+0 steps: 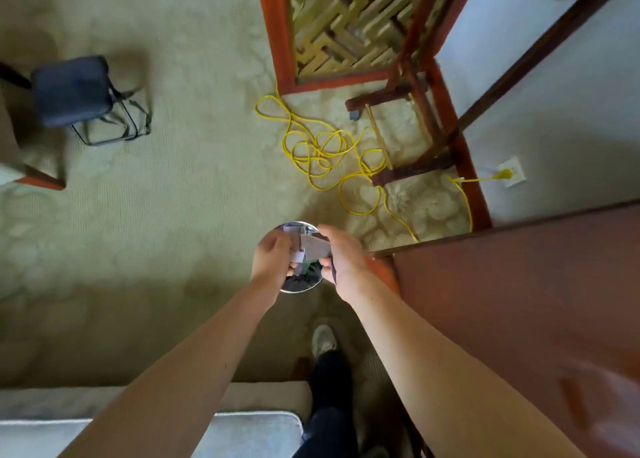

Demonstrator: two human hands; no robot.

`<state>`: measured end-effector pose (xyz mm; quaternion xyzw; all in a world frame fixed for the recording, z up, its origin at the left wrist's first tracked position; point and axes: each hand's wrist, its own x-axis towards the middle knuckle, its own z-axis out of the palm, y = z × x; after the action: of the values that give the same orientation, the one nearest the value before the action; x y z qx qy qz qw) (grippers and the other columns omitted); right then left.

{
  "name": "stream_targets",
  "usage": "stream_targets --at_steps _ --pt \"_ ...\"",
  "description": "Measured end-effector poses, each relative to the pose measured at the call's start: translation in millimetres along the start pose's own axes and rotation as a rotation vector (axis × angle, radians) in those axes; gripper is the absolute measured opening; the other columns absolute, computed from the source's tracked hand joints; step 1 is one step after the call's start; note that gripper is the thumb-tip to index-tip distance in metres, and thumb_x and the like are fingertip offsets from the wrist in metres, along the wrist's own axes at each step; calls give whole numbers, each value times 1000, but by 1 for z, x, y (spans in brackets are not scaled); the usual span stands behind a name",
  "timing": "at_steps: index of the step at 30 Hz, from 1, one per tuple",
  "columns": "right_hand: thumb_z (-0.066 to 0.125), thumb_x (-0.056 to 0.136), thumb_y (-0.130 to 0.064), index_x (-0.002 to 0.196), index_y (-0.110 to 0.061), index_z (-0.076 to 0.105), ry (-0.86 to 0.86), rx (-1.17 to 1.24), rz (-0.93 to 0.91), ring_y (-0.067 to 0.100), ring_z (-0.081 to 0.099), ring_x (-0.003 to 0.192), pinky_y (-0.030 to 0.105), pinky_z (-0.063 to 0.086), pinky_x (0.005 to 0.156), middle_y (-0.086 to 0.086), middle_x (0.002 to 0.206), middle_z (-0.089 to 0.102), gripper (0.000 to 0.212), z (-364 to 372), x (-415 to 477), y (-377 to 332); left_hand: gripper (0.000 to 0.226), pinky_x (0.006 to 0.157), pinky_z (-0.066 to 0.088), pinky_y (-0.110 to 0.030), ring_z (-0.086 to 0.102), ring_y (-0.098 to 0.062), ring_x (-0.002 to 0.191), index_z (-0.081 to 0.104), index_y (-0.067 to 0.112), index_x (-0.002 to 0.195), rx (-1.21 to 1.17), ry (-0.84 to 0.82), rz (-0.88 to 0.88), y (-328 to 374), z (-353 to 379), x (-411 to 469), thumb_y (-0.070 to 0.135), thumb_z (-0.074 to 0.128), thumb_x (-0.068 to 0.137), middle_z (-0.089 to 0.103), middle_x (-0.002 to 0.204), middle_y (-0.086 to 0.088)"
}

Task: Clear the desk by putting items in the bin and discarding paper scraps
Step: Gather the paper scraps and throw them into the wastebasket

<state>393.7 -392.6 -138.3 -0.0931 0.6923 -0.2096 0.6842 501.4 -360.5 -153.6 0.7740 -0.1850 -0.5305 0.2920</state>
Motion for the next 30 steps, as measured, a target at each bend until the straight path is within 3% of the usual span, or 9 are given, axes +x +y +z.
stream_targets --at_steps 4,10,11,12,14,18,23,27,30 --pt "59 91 -23 74 -17 54 55 -45 60 9 32 34 22 25 42 0 55 38 19 19 77 24 21 60 46 -28 55 -16 59 64 15 85 43 5 -49 -44 8 65 16 44 93 60 75 -6" --pt "50 95 -25 65 -12 49 79 -72 157 11 19 25 24 18 41 -1 28 27 32 33 194 81 17 58 48 -25 60 -17 73 63 16 93 43 12 -195 -118 30 155 22 47 95 63 88 -3" --pt "48 95 -25 64 -11 48 80 -71 177 12 19 25 15 27 50 0 27 27 34 33 210 90 18 58 49 -24 60 -15 73 62 13 98 38 12 -213 -129 33 167 24 47 96 62 89 -2" --pt "47 95 -25 63 -11 48 91 -72 202 13 23 26 15 25 63 0 26 29 35 34 226 100 20 59 50 -25 60 -14 74 62 12 101 33 11 -227 -140 36 178 26 48 96 61 89 0" --pt "52 93 -25 65 -12 51 141 -44 255 11 38 36 23 38 65 -3 29 39 31 33 253 117 21 65 53 -27 60 -14 75 61 13 102 23 8 -264 -163 42 199 29 48 96 61 90 1" --pt "62 91 -26 82 -17 57 172 -29 304 14 57 70 36 50 92 1 68 58 14 34 293 143 20 70 57 -29 60 -14 73 60 12 105 -20 50 -396 -202 52 233 22 44 98 63 99 -4" --pt "64 89 -36 100 -16 63 122 -18 358 21 65 94 41 57 87 8 104 67 23 42 326 159 24 92 53 -40 63 -26 104 60 21 108 -169 20 -550 -224 57 260 38 51 94 66 114 -4" --pt "58 90 -50 132 -22 49 121 -18 414 31 47 122 52 45 102 8 133 46 51 42 320 156 65 100 37 -42 42 -23 131 38 31 144 -225 -7 -663 -222 55 263 67 39 90 48 138 5" --pt "53 95 -45 138 -21 44 113 -14 382 31 43 130 53 42 104 8 145 40 50 39 304 150 67 107 33 -47 39 -26 135 32 31 148 -220 31 -656 -212 53 253 67 36 91 40 149 3"
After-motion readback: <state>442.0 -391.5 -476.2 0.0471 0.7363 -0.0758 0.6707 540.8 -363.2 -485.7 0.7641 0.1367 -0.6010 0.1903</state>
